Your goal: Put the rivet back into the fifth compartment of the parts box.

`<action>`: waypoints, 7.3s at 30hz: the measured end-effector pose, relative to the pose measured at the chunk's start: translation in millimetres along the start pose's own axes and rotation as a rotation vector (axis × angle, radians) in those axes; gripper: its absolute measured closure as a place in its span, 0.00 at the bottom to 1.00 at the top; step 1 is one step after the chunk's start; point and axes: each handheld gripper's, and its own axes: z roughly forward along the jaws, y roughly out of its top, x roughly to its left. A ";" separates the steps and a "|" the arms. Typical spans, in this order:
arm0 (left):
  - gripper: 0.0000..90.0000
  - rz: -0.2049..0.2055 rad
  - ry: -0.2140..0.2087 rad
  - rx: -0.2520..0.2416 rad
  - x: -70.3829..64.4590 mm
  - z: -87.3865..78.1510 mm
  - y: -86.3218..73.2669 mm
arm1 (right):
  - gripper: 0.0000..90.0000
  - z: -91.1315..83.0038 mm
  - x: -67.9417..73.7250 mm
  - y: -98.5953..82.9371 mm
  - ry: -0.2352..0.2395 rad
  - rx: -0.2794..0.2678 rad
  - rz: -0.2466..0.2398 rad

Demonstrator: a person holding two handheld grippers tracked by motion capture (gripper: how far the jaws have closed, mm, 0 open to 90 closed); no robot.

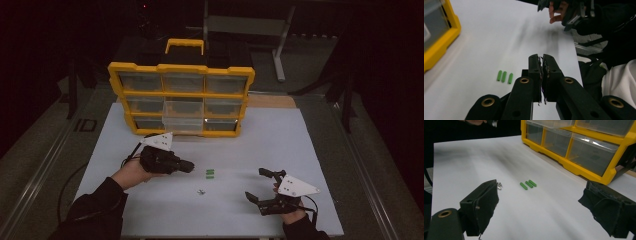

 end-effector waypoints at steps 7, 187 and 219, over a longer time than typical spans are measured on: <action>0.94 0.023 0.010 -0.031 1.2 -16.9 15.4 | 0.14 0.1 -0.4 -0.3 0.002 0.000 0.000; 0.84 -0.115 0.150 0.161 -8.2 94.3 -75.5 | 0.14 -0.8 1.7 -0.5 0.017 0.004 -0.006; 0.95 -0.064 0.118 0.153 -14.9 80.6 -63.3 | 0.14 -1.6 1.2 -0.2 0.017 0.002 -0.004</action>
